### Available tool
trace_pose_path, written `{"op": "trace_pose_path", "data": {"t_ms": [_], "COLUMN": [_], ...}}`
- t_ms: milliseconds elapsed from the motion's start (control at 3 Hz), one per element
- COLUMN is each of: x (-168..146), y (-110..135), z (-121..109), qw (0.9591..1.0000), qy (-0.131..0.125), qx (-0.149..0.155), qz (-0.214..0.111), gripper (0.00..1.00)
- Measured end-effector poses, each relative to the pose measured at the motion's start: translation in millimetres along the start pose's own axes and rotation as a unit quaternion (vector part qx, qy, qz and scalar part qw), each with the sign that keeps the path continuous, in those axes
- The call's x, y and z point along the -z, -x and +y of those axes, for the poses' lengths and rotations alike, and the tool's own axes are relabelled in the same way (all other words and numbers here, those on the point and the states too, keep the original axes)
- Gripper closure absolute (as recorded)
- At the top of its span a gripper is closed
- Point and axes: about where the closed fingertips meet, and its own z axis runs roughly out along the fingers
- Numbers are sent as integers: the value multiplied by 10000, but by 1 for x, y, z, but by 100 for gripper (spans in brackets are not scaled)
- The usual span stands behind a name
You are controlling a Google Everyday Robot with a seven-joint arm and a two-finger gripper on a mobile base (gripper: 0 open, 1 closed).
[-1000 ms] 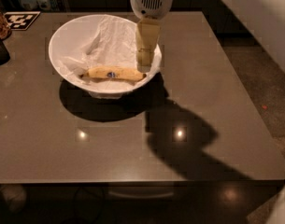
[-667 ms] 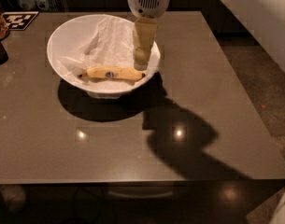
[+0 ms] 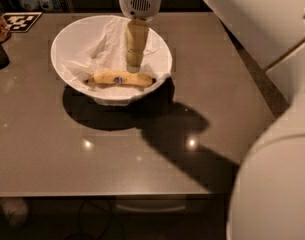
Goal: Pick banana from white bowl
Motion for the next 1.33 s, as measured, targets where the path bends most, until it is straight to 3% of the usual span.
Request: {"op": "trace_pose_path", "data": {"t_ms": [333,667,1333], "x": [-30,-56,-86], "y": [14,15,-3], "z": [-12,-14,-3], "qw": [9993,9977,9923], "qy": [344,656,1172], "qx": [150,131,-257], "qz": [-17,-76,-311], "gripper": [0,9,23]}}
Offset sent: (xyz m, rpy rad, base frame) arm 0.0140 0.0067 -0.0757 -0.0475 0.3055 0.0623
